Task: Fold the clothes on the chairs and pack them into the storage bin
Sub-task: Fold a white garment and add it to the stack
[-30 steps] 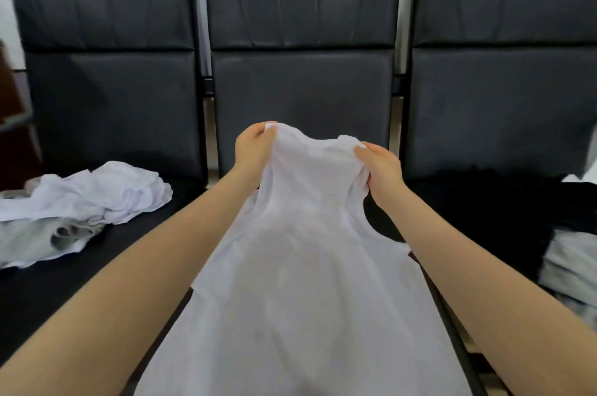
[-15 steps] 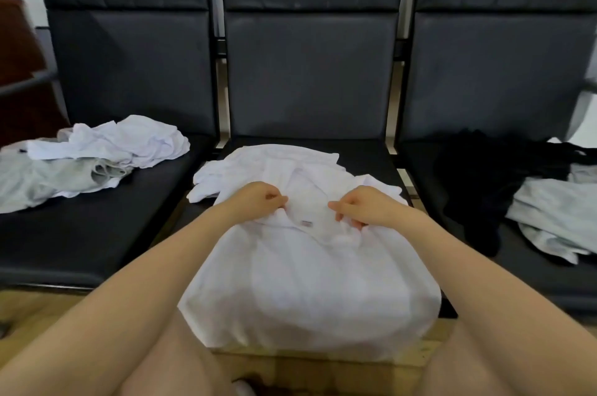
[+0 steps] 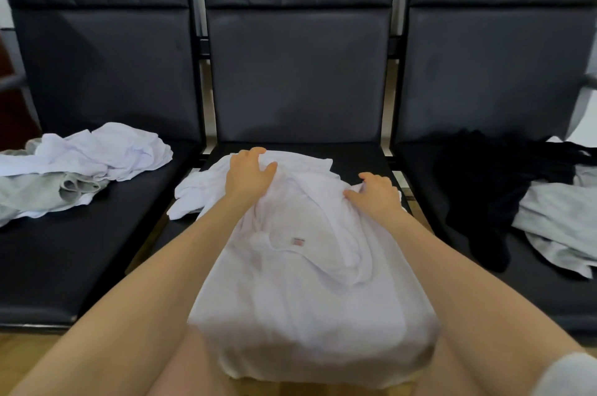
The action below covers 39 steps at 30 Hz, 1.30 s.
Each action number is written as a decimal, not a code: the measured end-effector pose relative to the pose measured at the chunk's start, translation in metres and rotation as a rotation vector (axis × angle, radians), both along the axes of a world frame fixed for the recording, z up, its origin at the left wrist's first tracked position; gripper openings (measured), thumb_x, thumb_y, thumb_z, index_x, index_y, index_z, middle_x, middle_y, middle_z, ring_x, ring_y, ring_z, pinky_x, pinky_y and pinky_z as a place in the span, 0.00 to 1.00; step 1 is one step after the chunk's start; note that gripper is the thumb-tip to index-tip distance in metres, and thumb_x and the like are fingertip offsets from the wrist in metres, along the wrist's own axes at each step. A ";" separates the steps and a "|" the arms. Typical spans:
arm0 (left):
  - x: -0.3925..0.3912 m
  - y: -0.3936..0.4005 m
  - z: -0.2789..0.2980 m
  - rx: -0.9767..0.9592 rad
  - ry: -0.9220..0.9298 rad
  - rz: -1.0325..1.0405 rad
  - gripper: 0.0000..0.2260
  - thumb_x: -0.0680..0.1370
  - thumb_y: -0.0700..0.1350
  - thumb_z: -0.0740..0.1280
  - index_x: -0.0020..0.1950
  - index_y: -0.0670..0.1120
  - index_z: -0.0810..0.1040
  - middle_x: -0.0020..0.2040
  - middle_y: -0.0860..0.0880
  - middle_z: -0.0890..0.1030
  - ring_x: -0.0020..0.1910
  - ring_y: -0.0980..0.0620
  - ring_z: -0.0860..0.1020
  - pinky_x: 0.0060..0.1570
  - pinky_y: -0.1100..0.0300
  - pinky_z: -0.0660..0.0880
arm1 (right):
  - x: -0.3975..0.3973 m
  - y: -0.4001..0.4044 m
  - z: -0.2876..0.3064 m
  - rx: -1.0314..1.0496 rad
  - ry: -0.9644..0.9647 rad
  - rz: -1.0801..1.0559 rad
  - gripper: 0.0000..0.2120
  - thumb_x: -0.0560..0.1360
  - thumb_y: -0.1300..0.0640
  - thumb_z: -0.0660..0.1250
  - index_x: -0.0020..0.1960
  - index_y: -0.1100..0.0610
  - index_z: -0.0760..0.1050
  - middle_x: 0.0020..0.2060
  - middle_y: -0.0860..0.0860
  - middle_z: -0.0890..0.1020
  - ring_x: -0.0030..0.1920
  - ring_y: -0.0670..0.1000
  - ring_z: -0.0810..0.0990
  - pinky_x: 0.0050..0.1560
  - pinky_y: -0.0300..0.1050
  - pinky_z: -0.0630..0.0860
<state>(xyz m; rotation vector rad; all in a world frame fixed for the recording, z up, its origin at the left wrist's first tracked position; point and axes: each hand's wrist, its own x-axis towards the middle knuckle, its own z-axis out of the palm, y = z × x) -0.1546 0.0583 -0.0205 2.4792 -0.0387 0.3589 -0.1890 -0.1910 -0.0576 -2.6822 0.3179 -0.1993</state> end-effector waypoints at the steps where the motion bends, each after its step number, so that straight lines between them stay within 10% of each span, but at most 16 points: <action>1: 0.003 -0.002 -0.001 0.098 0.038 0.010 0.21 0.78 0.55 0.62 0.70 0.49 0.69 0.67 0.47 0.71 0.69 0.46 0.64 0.61 0.52 0.66 | 0.001 -0.002 0.000 -0.028 0.028 0.001 0.24 0.75 0.42 0.65 0.67 0.52 0.72 0.63 0.52 0.76 0.66 0.55 0.69 0.66 0.53 0.65; 5: 0.010 -0.001 -0.002 0.323 0.186 -0.020 0.19 0.78 0.56 0.60 0.65 0.49 0.74 0.63 0.46 0.75 0.64 0.44 0.68 0.60 0.51 0.65 | -0.001 -0.005 0.001 0.070 0.070 0.015 0.14 0.76 0.46 0.64 0.56 0.52 0.78 0.52 0.51 0.79 0.58 0.54 0.74 0.62 0.53 0.71; 10: -0.002 0.006 0.006 0.036 0.003 -0.097 0.11 0.81 0.51 0.60 0.58 0.46 0.72 0.47 0.49 0.77 0.46 0.49 0.73 0.44 0.57 0.67 | -0.013 -0.011 0.019 0.550 -0.177 0.075 0.07 0.78 0.52 0.64 0.49 0.56 0.74 0.42 0.49 0.76 0.43 0.48 0.75 0.42 0.40 0.70; 15: -0.005 0.021 0.018 -0.066 -0.096 -0.137 0.09 0.80 0.51 0.62 0.56 0.47 0.71 0.45 0.52 0.75 0.44 0.50 0.74 0.44 0.58 0.69 | -0.012 -0.010 0.035 0.706 -0.249 0.044 0.11 0.76 0.50 0.66 0.52 0.57 0.78 0.45 0.50 0.79 0.45 0.47 0.76 0.46 0.42 0.71; 33: 0.154 0.018 0.058 0.334 -0.081 0.041 0.08 0.78 0.47 0.58 0.53 0.43 0.70 0.44 0.46 0.76 0.39 0.46 0.74 0.34 0.56 0.67 | 0.160 -0.005 0.075 0.333 -0.233 0.001 0.08 0.75 0.53 0.63 0.42 0.57 0.71 0.39 0.52 0.75 0.40 0.53 0.74 0.37 0.44 0.68; 39: 0.152 -0.003 0.001 0.348 0.074 0.129 0.19 0.79 0.56 0.61 0.65 0.46 0.71 0.62 0.43 0.72 0.63 0.43 0.70 0.60 0.48 0.67 | 0.165 0.009 0.014 0.111 0.046 -0.001 0.19 0.80 0.46 0.59 0.66 0.55 0.71 0.61 0.56 0.75 0.62 0.58 0.71 0.58 0.52 0.72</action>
